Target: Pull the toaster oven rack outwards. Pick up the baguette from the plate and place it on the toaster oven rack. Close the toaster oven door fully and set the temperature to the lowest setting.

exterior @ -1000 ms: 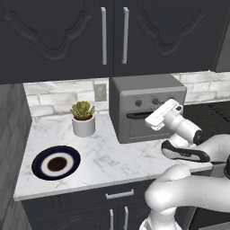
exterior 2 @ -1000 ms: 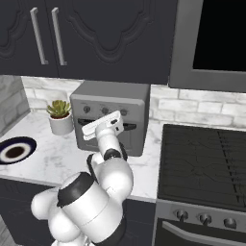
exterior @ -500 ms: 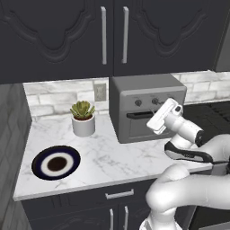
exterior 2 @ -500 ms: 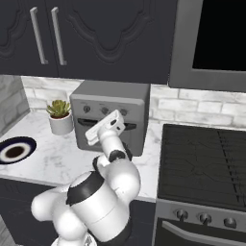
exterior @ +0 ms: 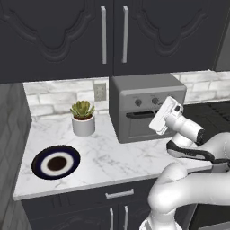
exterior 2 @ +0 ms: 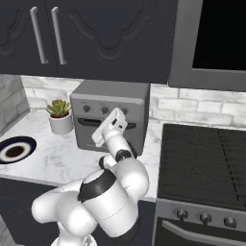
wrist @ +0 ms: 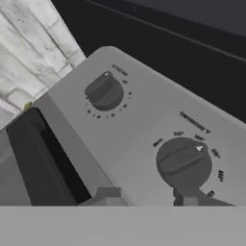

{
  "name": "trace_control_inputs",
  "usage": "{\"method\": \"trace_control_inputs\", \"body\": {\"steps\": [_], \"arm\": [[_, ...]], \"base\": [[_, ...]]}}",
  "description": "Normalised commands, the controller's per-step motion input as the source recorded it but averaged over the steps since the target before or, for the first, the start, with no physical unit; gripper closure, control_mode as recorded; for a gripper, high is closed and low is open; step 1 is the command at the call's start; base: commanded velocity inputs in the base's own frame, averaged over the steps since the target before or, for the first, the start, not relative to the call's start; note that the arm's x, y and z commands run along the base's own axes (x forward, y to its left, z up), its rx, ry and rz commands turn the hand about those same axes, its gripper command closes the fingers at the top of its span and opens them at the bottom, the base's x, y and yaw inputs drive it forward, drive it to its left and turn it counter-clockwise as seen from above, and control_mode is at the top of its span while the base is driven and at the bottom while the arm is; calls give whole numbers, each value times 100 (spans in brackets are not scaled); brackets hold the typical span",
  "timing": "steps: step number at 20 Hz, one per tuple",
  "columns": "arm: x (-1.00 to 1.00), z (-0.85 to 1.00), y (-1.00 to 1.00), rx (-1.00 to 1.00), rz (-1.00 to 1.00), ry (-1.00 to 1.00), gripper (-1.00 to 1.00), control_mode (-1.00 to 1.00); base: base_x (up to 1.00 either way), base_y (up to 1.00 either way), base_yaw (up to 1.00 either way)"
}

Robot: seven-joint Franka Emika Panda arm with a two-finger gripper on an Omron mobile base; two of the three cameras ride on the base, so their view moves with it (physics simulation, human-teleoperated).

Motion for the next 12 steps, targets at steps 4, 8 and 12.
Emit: {"method": "trace_control_inputs", "body": {"steps": [4,8,12], "arm": [[98,78,1,-20,20,-11,100,-100],[100,90,9,-20,18,-7,100,-100],[100,88,17,-20,21,-7,100,-100]], "base": [[0,0,0],[0,0,0],[0,0,0]]}}
